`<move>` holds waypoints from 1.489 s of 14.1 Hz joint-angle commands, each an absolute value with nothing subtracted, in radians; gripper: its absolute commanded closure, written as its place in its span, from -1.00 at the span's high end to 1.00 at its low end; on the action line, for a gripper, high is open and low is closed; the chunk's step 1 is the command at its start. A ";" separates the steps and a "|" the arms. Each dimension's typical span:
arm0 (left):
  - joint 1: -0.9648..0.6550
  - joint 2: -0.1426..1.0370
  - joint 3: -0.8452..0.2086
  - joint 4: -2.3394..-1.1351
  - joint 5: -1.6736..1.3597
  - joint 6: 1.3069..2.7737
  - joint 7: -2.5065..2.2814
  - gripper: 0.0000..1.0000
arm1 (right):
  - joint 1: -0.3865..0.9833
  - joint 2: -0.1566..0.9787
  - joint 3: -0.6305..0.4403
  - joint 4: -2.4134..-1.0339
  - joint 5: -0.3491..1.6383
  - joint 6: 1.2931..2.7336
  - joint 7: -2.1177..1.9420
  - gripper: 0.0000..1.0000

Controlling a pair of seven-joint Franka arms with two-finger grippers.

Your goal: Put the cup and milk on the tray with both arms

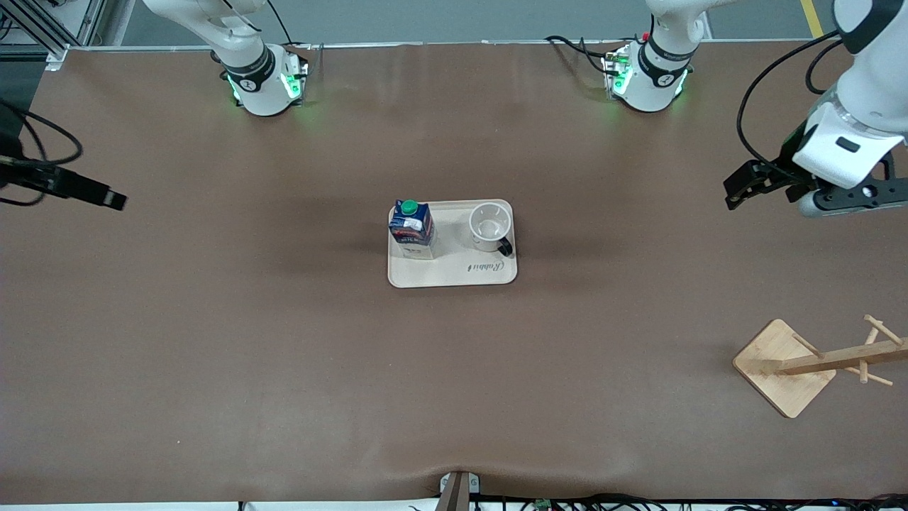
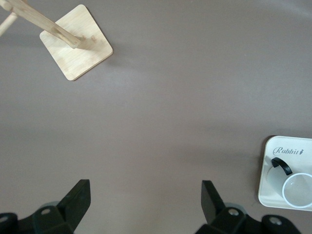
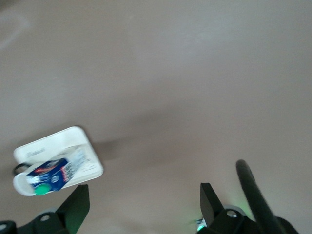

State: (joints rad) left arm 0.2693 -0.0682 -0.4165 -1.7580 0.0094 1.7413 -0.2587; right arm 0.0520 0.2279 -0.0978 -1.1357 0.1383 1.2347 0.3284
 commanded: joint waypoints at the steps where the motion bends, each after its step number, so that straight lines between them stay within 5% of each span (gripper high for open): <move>1: 0.281 -0.110 -0.439 -1.812 -0.008 1.770 -0.279 1.00 | 0.046 0.069 -0.081 -1.354 0.068 1.318 0.325 1.00; 8: 0.279 -0.084 -0.655 -1.936 -0.009 1.965 -0.627 1.00 | -0.074 -0.028 -0.081 -1.476 0.061 1.365 0.163 1.00; 12: 0.265 0.038 -0.776 -1.940 0.006 2.048 -0.834 1.00 | -0.074 -0.020 -0.078 -1.477 0.038 1.368 0.161 1.00; 21: 0.026 0.386 -0.779 -1.936 0.335 2.282 -1.280 1.00 | -0.055 -0.018 -0.075 -1.425 -0.005 1.370 0.167 1.00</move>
